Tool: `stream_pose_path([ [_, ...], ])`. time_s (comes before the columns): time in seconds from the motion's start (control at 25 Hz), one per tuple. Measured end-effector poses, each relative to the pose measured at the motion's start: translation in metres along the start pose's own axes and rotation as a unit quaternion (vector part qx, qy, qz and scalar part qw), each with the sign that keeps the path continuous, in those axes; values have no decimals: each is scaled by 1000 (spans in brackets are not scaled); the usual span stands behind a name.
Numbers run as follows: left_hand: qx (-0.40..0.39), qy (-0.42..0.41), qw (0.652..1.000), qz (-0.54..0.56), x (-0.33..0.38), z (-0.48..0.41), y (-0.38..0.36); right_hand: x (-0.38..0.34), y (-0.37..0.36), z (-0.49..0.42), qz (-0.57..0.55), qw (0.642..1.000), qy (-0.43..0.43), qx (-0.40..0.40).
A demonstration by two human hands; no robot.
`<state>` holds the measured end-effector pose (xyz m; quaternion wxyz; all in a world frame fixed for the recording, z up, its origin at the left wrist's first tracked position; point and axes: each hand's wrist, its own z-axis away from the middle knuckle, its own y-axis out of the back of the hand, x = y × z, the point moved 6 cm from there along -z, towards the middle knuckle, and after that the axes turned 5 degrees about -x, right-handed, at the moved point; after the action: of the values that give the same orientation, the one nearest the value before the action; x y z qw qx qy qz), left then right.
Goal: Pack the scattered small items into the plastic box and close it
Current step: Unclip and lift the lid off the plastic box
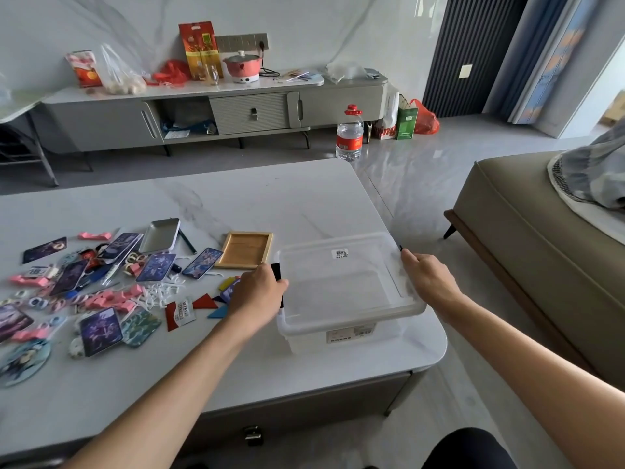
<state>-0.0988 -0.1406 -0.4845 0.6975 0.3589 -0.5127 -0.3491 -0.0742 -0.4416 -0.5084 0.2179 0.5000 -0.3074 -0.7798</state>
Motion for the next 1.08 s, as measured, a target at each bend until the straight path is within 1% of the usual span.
stream_pose_path([
  [0.04,-7,0,1000,19,-1,0,0,-4,0,3,9,1000,11,2],
  [0.08,-16,-1,999,43,-2,1,0,-10,1,7,54,997,39,33],
  [0.12,-24,-2,997,67,-2,2,-1,-19,4,13,117,985,90,87],
  [0.16,-31,-3,996,86,-3,2,-1,-29,3,22,171,964,156,133],
  [0.2,-37,-7,994,101,-5,1,-2,-36,-3,30,207,942,218,151],
  [0.24,-47,-14,991,122,-7,1,-2,-37,-10,35,218,933,249,143],
  [0.28,-58,-22,985,159,-9,0,-3,-33,-16,35,211,938,250,119],
  [0.32,-68,-25,973,219,-12,0,-4,-29,-18,31,195,947,234,99],
  [0.36,-87,-18,951,297,-17,1,-6,-26,-21,28,179,956,217,82],
  [0.44,-130,21,885,447,-27,7,-13,-24,-22,24,157,965,195,73],
  [0.48,-137,41,865,481,-32,10,-17,-23,-22,24,144,969,190,70],
  [0.52,-120,55,875,465,-38,11,-19,-23,-21,25,129,972,187,69],
  [0.56,-82,57,910,402,-42,9,-15,-23,-21,26,113,974,183,68],
  [0.6,-26,42,949,310,-42,8,-8,-21,-21,26,95,978,175,65],
  [0.64,23,12,973,229,-36,7,2,-20,-20,24,72,983,161,58],
  [0.68,40,-21,983,176,-27,7,6,-19,-19,22,50,987,143,47],
  [0.72,28,-44,987,149,-18,8,5,-18,-16,22,34,991,123,39],
  [0.8,-4,-52,992,111,-6,10,-2,-20,-8,23,45,994,92,45],
  [0.92,39,-34,996,68,-3,10,-2,-29,4,28,137,983,87,83],
  [0.96,46,-27,997,57,-3,9,0,-31,8,29,151,981,83,91],
  [1.08,36,-16,999,30,-2,6,2,-39,15,30,158,980,76,98],
])
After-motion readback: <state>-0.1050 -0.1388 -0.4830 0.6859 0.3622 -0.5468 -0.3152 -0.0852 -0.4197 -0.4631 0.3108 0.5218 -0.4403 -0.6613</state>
